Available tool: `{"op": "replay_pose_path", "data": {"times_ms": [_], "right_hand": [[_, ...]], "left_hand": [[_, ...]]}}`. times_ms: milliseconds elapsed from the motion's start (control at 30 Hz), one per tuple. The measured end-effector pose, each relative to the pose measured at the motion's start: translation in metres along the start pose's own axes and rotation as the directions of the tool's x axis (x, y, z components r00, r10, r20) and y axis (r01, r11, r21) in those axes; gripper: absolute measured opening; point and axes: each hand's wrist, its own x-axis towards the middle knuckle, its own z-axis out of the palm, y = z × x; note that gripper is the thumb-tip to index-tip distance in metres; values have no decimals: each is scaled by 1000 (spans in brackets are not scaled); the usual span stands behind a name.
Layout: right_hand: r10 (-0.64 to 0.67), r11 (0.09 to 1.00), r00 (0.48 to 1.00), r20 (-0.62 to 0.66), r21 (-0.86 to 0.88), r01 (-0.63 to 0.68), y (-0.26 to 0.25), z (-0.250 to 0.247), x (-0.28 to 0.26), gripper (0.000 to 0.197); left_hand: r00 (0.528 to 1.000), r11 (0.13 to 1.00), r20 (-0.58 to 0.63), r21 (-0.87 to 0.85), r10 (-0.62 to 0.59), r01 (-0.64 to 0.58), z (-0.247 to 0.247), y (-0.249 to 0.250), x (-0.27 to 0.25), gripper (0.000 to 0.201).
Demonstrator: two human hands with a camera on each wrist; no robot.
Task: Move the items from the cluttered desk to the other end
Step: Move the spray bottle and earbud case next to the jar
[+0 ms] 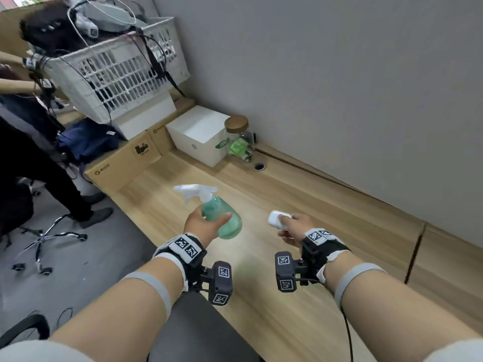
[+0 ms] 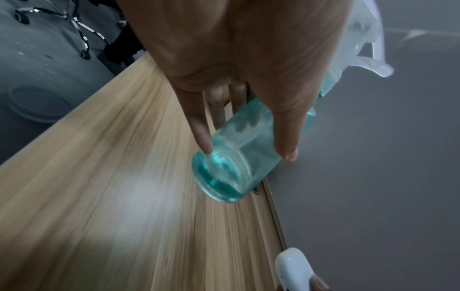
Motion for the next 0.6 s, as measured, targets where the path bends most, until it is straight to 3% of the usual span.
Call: {"op": "replay_pose_path", "data": {"times_ms": [267,400,600], "right_hand": [[70,995,995,-75,-69,-75,-5,47,74,10],[70,974,990,-126,-204,-94,-10,71,103,10],[96,960,962,-256,-233,-157,-19,116,156,16]], "left_hand": [[994,997,75,27,-79,77,1,-11,151,82],[991,997,124,71,-47,38,14,-15,227,68],[982,995,187,104,-10,-9,28,-12,313,67]]}}
